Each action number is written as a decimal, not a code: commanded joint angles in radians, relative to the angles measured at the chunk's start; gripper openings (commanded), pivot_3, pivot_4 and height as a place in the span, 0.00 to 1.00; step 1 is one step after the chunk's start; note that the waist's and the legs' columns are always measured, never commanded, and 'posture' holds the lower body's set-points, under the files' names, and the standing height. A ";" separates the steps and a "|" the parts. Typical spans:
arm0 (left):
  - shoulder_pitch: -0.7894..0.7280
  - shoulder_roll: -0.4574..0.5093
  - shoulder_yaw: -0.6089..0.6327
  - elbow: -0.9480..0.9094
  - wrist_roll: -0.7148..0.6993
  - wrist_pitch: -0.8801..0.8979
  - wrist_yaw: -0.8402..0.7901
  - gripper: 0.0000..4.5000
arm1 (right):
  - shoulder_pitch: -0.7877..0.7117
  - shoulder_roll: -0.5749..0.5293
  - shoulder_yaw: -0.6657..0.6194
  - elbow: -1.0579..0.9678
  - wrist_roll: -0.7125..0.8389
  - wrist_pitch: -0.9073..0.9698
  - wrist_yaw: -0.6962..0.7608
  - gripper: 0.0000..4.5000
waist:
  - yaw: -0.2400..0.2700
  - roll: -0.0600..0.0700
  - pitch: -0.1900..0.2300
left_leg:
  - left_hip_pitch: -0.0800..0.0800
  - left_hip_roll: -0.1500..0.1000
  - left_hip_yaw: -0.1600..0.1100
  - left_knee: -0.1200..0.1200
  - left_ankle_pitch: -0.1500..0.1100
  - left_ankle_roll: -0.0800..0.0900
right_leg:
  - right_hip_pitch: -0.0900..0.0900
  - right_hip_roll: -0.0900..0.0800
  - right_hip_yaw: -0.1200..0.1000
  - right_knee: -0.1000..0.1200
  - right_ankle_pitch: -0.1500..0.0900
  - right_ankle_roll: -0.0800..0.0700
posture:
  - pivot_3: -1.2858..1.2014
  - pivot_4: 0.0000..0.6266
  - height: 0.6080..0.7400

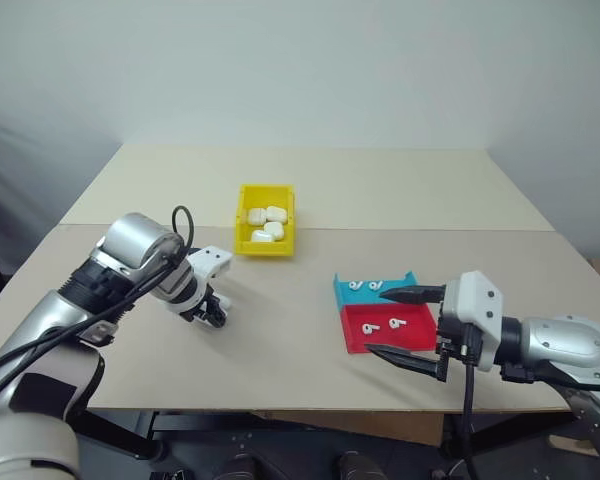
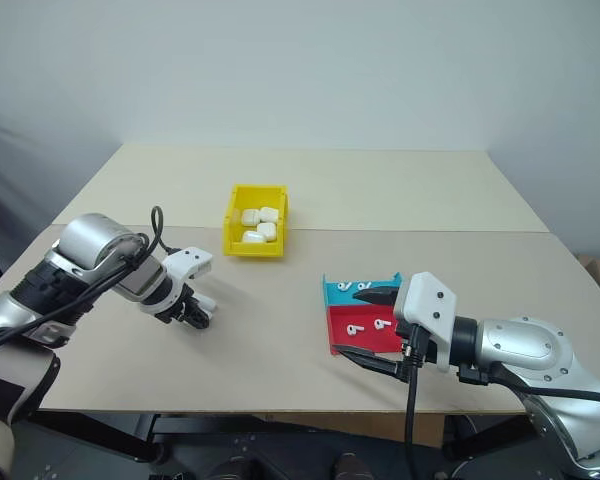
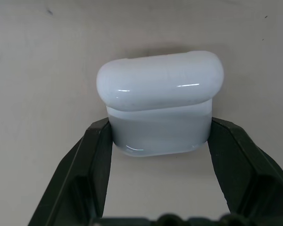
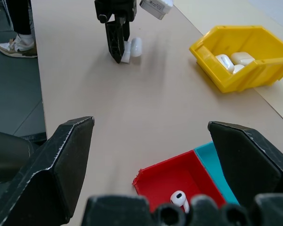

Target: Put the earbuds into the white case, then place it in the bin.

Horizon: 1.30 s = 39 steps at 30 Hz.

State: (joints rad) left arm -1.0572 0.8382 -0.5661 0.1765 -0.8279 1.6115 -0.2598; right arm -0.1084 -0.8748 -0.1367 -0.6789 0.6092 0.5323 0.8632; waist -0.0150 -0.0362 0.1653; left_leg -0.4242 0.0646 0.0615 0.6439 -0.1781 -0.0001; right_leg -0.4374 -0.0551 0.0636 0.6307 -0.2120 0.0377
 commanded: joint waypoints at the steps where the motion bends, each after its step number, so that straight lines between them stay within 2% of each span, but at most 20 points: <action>1: 0.066 0.048 0.157 -0.180 0.004 0.003 -0.007 0.61 | -0.017 0.005 -0.015 -0.011 0.000 -0.019 -0.002 1.00 | -0.003 0.000 0.000 | 0.000 0.000 0.000 0.000 0.000 0.000 | 0.000 0.000 0.000 0.000 0.000 0.000 | 0.52 0.24 1.00; 4: 0.177 0.107 0.283 -0.367 0.010 -0.104 -0.069 0.61 | -0.016 0.003 -0.026 0.000 0.003 -0.020 0.002 1.00 | -0.002 0.000 0.000 | -0.001 0.000 0.000 0.000 0.000 0.000 | -0.001 0.000 0.000 0.000 0.002 0.002 | 0.52 0.24 1.00; 7: 0.348 0.155 0.445 -0.527 0.023 -0.369 -0.215 0.61 | -0.038 -0.022 -0.033 0.039 -0.002 -0.005 0.018 1.00 | 0.000 0.000 0.000 | 0.000 0.000 0.001 -0.001 0.000 0.000 | 0.000 -0.001 0.001 0.000 0.003 -0.002 | 0.52 0.24 1.00; 8: 0.418 0.137 0.500 -0.562 0.045 -0.495 -0.259 0.61 | -0.063 -0.039 -0.017 0.055 -0.020 0.011 0.014 1.00 | 0.001 0.000 0.000 | 0.000 0.000 0.001 -0.001 0.000 -0.001 | 0.000 -0.001 0.001 -0.001 0.002 -0.004 | 0.52 0.24 1.00; 10: 0.499 0.100 0.561 -0.592 0.072 -0.633 -0.308 0.61 | -0.103 -0.067 0.009 0.080 -0.046 0.034 0.007 1.00 | 0.004 0.000 0.000 | 0.002 0.000 0.003 0.000 0.000 -0.001 | 0.001 -0.002 0.001 0.000 0.002 -0.004 | 0.52 0.24 1.00; 12: 0.587 -0.002 0.610 -0.602 0.121 -0.871 -0.370 0.61 | -0.181 -0.120 0.068 0.107 -0.084 0.085 0.020 1.00 | 0.008 0.001 0.000 | 0.002 0.000 0.003 0.000 0.001 -0.002 | 0.002 -0.003 0.000 -0.002 0.001 -0.002 | 0.52 0.24 1.00; 14: 0.638 -0.105 0.641 -0.608 0.132 -1.037 -0.433 0.61 | -0.293 -0.181 0.159 0.135 -0.109 0.153 0.075 1.00 | 0.009 0.001 -0.001 | 0.003 0.000 0.005 0.001 0.001 -0.002 | 0.004 -0.004 0.000 -0.002 0.002 -0.002 | 0.52 0.24 1.00; 17: 0.641 -0.205 0.648 -0.583 0.111 -1.132 -0.500 0.61 | -0.430 -0.216 0.280 0.168 -0.142 0.244 0.129 1.00 | 0.007 0.001 -0.001 | 0.002 0.000 0.005 0.001 0.001 -0.001 | 0.003 -0.003 0.000 -0.003 0.002 -0.003 | 0.52 0.24 1.00; 18: 0.630 -0.235 0.641 -0.564 0.088 -1.162 -0.559 0.61 | -0.478 -0.223 0.333 0.183 -0.162 0.263 0.164 0.96 | 0.007 0.001 -0.001 | 0.002 0.000 0.005 0.001 0.001 -0.001 | 0.002 -0.003 0.000 -0.003 0.002 -0.003 | 0.52 0.24 1.00; 20: 0.603 -0.276 0.616 -0.527 0.070 -1.218 -0.677 0.61 | -0.558 -0.215 0.435 0.218 -0.213 0.295 0.211 0.87 | 0.005 0.001 -0.001 | 0.001 0.000 0.004 0.000 0.001 -0.001 | 0.002 -0.002 0.001 -0.003 0.002 -0.003 | 0.52 0.24 1.00; 24: 0.592 -0.296 0.572 -0.458 0.084 -1.309 -0.891 0.61 | -0.667 -0.168 0.590 0.299 -0.306 0.331 0.268 0.58 | 0.000 0.001 -0.001 | 0.000 0.000 0.004 0.001 0.001 -0.001 | 0.001 -0.002 0.001 -0.002 0.002 -0.002 | 0.52 0.24 1.00; 27: 0.604 -0.307 0.559 -0.441 0.104 -1.354 -0.953 0.61 | -0.700 -0.124 0.646 0.350 -0.368 0.336 0.263 0.58 | -0.003 0.001 -0.001 | 0.000 0.000 0.004 0.001 0.001 -0.001 | 0.001 -0.002 0.001 -0.002 0.002 -0.002 | 0.52 0.24 1.00; 32: 0.635 -0.330 0.568 -0.465 0.093 -1.368 -0.956 0.61 | -0.708 -0.074 0.730 0.401 -0.484 0.306 0.255 0.58 | -0.001 0.001 -0.001 | 0.000 0.000 0.004 0.001 0.001 -0.001 | 0.001 -0.002 0.001 -0.001 0.002 0.000 | 0.52 0.24 1.00; 39: 0.654 -0.332 0.573 -0.488 0.100 -1.371 -0.944 0.61 | -0.710 -0.008 0.758 0.486 -0.577 0.258 0.267 0.58 | 0.000 0.001 -0.001 | 0.000 0.000 0.004 0.002 0.001 -0.001 | 0.000 -0.001 0.001 -0.001 0.003 0.001 | 0.52 0.24 1.00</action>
State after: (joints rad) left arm -0.4101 0.5038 -0.0106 -0.2706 -0.7260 0.2607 -1.2060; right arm -0.7994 -0.8855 0.6259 -0.1945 0.0544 0.8162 1.1205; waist -0.0155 -0.0352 0.1646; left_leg -0.4239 0.0651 0.0656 0.6454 -0.1771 -0.0012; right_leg -0.4370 -0.0563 0.0647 0.6299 -0.2091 0.0392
